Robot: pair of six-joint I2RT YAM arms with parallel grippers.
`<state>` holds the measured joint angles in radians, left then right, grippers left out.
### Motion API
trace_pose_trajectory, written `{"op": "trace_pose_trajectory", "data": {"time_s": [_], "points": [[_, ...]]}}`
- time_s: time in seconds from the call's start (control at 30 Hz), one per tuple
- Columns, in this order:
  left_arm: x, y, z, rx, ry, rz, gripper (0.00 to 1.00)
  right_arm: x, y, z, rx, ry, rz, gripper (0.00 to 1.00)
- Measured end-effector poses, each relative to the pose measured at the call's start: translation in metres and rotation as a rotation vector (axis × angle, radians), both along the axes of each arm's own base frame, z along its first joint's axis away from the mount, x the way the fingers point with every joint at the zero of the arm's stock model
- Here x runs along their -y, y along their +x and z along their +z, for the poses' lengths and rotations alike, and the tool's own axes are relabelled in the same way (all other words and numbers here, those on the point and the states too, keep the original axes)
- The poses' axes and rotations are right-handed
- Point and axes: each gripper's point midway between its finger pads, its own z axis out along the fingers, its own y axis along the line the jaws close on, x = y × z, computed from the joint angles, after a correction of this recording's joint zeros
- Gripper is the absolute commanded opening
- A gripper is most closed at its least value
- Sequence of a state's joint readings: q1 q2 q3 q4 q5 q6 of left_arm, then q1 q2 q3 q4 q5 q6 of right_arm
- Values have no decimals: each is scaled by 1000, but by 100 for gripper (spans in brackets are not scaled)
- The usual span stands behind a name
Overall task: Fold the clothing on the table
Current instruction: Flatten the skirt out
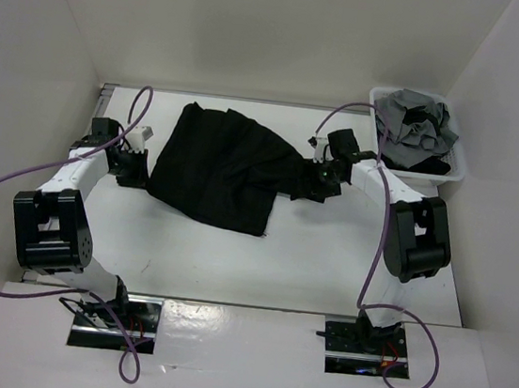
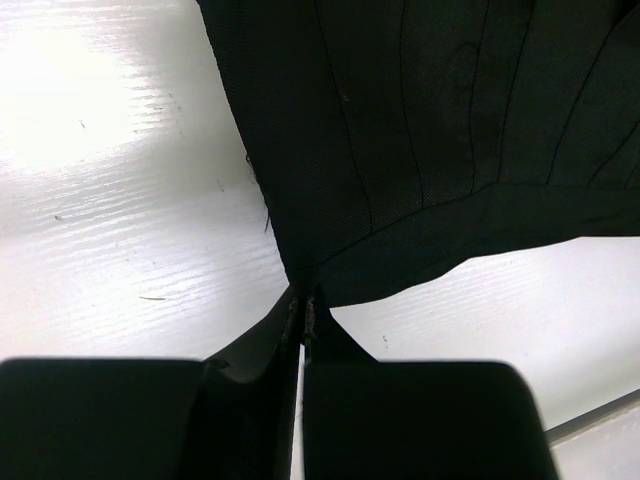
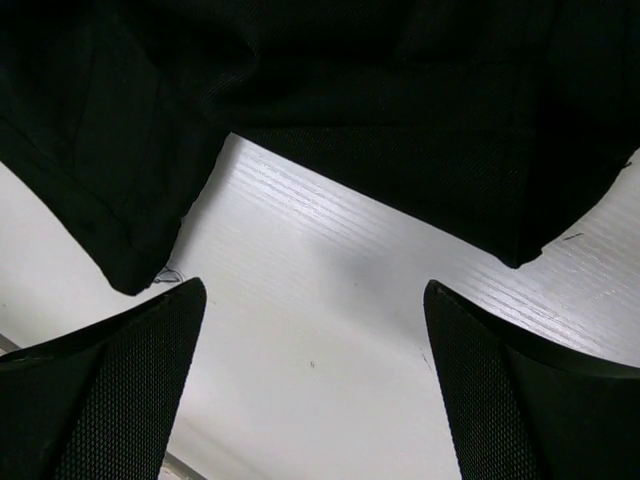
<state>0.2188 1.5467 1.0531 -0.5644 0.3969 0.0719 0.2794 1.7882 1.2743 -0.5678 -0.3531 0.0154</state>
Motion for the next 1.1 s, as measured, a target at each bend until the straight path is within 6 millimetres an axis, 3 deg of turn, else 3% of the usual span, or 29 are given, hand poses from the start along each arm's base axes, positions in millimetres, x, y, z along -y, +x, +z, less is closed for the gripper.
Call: {"op": "trace_pose_trajectory", "data": {"time_s": [0.3, 0.47, 0.63, 0.8, 1.1], "points": [[0, 1, -1, 1, 0, 0, 0, -14, -14, -3, -51, 84, 45, 93], [0, 1, -7, -17, -3, 0, 0, -26, -22, -15, -111, 129, 80, 92], [-1, 2, -12, -29, -2, 4, 0, -53, -43, -39, -197, 138, 156, 90], [-4, 1, -18, -46, 8, 17, 0, -89, -58, -39, -241, 199, 249, 88], [-6, 1, -20, -57, 15, 37, 0, -106, -69, -37, -277, 240, 289, 86]]}}
